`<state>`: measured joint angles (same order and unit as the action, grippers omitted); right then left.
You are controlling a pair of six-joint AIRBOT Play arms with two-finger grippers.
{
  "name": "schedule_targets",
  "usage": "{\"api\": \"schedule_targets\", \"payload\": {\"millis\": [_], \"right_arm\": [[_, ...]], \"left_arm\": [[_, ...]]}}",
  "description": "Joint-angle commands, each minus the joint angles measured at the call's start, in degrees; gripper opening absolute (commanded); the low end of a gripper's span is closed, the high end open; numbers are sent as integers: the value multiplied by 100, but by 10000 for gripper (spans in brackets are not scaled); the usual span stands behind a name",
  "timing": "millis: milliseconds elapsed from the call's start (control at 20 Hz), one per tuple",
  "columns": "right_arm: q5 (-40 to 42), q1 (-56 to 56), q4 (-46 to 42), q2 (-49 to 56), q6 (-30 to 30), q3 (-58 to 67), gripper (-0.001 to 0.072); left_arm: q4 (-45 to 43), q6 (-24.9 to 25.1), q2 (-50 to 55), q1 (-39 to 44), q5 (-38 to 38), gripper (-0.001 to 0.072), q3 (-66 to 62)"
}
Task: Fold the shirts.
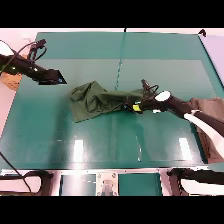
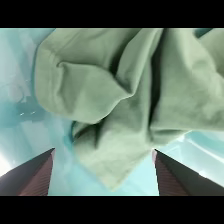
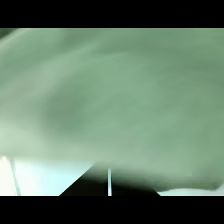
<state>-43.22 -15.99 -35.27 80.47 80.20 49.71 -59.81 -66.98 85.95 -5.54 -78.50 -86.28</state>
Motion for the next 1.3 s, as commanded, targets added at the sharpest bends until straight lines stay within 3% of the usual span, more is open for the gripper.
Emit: {"api": "schedule_targets", "payload": {"millis": [0, 150, 350, 600, 800, 1000, 1250], "right_arm": [[-1606, 501, -846, -1091, 227, 31, 17], [-2465, 1460, -2302, -2275, 981, 28, 17], [-2599, 2905, -3217, -2520, 1086, -105, 17], [-2299, 3486, -3110, -2356, 1010, -256, 17], [-2065, 3270, -3012, -2321, 953, -382, 17], [-1867, 3075, -2970, -2262, 953, -507, 17], [-1849, 2986, -2741, -2251, 909, -511, 17]], "left_arm": [[-345, -2, 2, -2, -136, 707, -7], [-356, -31, 2, -2, -208, 707, 129], [232, -42, 2, 9, 4, 707, 1322], [1718, 376, 2, 63, 1123, 707, 2752], [2258, 568, 2, 960, 1388, 706, 3355], [2243, -98, 2, 2129, 1674, 705, 3611], [1899, -1091, 24, 3045, 2826, 690, 3633]]}}
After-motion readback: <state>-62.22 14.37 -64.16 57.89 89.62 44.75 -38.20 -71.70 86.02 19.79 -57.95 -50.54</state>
